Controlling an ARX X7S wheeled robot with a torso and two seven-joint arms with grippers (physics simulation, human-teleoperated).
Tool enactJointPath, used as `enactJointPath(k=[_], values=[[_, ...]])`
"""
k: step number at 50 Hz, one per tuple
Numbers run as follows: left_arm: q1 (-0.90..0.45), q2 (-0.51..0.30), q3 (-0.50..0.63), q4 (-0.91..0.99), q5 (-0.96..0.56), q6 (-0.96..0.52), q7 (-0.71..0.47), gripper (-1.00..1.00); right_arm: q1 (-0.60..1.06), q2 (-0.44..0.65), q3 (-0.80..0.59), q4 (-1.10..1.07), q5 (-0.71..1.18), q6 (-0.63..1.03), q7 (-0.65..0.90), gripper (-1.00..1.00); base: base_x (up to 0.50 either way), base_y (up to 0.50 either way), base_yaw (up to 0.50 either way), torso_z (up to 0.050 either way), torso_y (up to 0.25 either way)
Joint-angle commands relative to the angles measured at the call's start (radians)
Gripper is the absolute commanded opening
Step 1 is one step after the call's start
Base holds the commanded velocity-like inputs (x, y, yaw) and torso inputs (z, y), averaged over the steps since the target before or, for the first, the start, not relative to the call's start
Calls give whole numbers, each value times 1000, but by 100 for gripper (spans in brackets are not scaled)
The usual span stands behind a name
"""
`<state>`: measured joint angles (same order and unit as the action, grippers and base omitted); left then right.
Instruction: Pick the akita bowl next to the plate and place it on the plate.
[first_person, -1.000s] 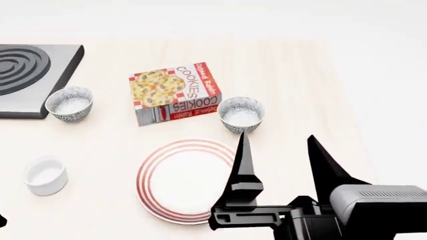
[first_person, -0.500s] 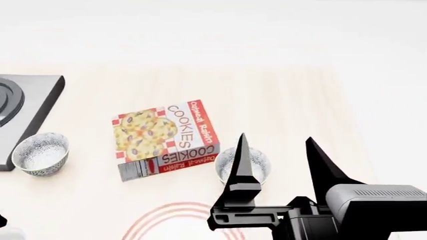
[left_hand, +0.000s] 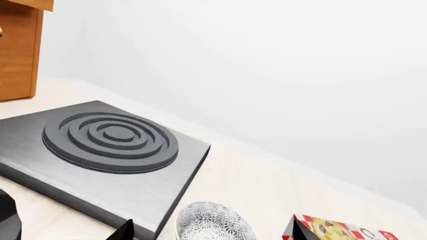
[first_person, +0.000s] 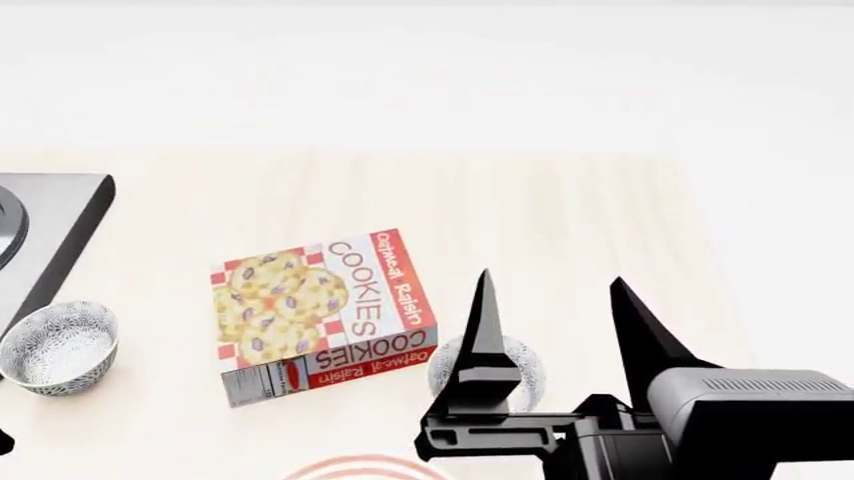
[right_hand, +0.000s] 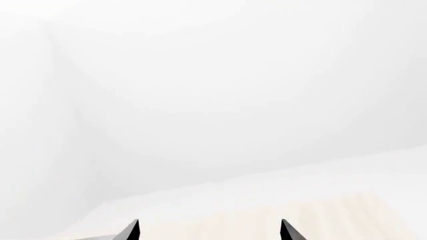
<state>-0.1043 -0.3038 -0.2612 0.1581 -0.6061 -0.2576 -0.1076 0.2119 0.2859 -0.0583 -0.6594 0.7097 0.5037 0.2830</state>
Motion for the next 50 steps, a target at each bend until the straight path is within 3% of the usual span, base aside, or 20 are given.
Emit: enactJointPath(k=[1, 17, 20, 27, 34, 50], values=[[2, -3, 2, 7, -5, -4, -9, 100, 12, 7, -13, 17, -20, 24, 34, 100, 0, 0, 0, 0, 0], [0, -6, 3, 0, -9, 1, -11, 100, 268, 62, -91, 189, -34, 374, 214, 100, 0, 0, 0, 0, 0], [0, -7, 3, -2, -10, 1, -11, 100, 337, 84, -143, 235, -33, 415, 166, 100, 0, 0, 0, 0, 0], [0, -7, 4, -9, -12, 7, -9, 100, 397, 41, -118, 365, -55, 337, 144, 100, 0, 0, 0, 0, 0], [1, -8, 4, -2, -16, 2, -17, 100, 546, 20, -103, 514, 11, 496, 159, 100, 0, 0, 0, 0, 0], [-4, -9, 8, -18, -15, 12, -16, 100, 797, -31, -172, 918, -55, 472, 63, 100, 0, 0, 0, 0, 0]])
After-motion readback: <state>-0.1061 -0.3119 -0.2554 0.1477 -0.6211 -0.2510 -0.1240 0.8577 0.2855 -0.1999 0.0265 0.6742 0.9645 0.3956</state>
